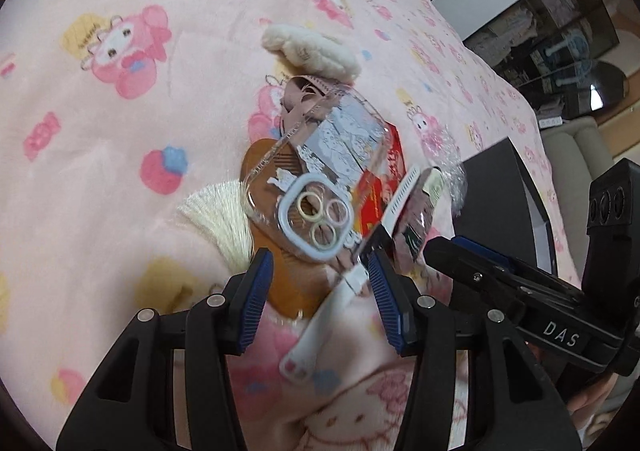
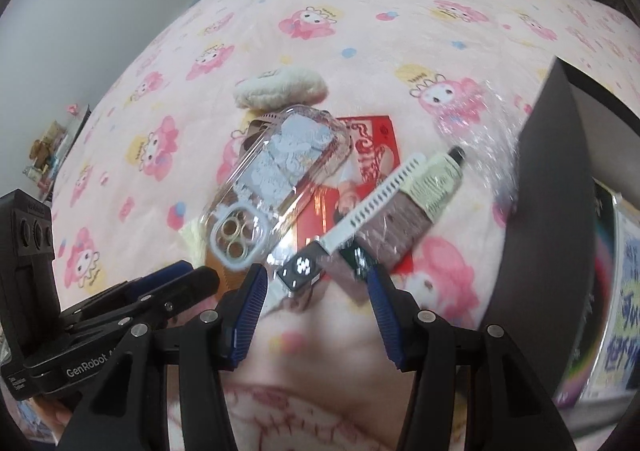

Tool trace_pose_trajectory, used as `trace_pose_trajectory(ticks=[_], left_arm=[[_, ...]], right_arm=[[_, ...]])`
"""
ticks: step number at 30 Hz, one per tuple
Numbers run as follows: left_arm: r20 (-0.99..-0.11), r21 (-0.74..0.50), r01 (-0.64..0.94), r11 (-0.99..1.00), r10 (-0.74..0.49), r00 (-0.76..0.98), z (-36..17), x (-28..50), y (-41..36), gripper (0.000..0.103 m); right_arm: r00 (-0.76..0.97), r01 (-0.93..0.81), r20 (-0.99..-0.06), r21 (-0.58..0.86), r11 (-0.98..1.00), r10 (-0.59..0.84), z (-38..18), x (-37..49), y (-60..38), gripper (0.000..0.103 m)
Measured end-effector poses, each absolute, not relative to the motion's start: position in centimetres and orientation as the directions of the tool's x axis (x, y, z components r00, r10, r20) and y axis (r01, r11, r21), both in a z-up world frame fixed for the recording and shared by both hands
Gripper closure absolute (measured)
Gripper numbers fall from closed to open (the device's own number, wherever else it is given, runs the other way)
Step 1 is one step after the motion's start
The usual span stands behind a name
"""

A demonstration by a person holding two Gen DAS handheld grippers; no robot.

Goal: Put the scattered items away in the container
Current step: 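Grasp the clear phone case with the left gripper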

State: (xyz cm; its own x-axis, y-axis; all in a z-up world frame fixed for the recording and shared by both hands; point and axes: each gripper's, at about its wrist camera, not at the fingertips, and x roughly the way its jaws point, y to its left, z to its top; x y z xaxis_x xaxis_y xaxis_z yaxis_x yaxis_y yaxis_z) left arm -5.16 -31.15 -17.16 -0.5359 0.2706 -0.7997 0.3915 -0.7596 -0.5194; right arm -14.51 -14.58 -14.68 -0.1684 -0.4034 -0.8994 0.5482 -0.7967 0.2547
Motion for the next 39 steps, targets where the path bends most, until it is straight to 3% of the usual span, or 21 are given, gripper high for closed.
trace_pose_trajectory(ticks=[11, 12, 14, 17, 25, 32, 39], left_arm=[[-0.784, -0.564, 0.441, -0.698, 0.284, -0.552, -19.1, -6.7, -33.2, 0.053], [-0.784, -0.564, 0.446, -0.694, 0.281, -0.554, -19.2, -6.6, -33.3, 0.057], [-0.797, -0.542, 0.464, -0.701, 0.253, -0.549, -19.3, -6.6, -33.4, 0.074], [-0.789, -0.555, 0.471, -0.686, 0.254, -0.559, -19.4, -6.4, -33.9, 0.076], [-0.776, -0.578, 0.471, -0.666, 0.269, -0.571, -19.7, -5.7, -34.7, 0.073], [-0.764, -0.594, 0.462, -0.659, 0.28, -0.582, -19.5, -5.9, -34.8, 0.072], [-0.791, -0.553, 0.519, -0.652, 0.215, -0.573, -19.0, -3.6, -35.7, 0.061]], right_arm=[[-0.21, 0.537, -0.901, 0.217, -0.815, -0.378, -15.3, -19.5, -17.5, 0.054], [-0.216, 0.532, -0.898, 0.222, -0.817, -0.384, -15.1, -20.2, -17.7, 0.053], [-0.225, 0.528, -0.893, 0.225, -0.819, -0.391, -14.9, -21.4, -18.2, 0.05], [-0.226, 0.52, -0.892, 0.229, -0.823, -0.39, -15.1, -23.1, -19.0, 0.05], [-0.196, 0.484, -0.918, 0.216, -0.848, -0.346, -18.1, -26.6, -21.2, 0.05], [-0.092, 0.495, -0.893, 0.344, -0.798, -0.441, -19.4, -26.1, -21.0, 0.05], [-0.027, 0.579, -0.891, 0.356, -0.733, -0.454, -18.5, -21.8, -21.2, 0.05]])
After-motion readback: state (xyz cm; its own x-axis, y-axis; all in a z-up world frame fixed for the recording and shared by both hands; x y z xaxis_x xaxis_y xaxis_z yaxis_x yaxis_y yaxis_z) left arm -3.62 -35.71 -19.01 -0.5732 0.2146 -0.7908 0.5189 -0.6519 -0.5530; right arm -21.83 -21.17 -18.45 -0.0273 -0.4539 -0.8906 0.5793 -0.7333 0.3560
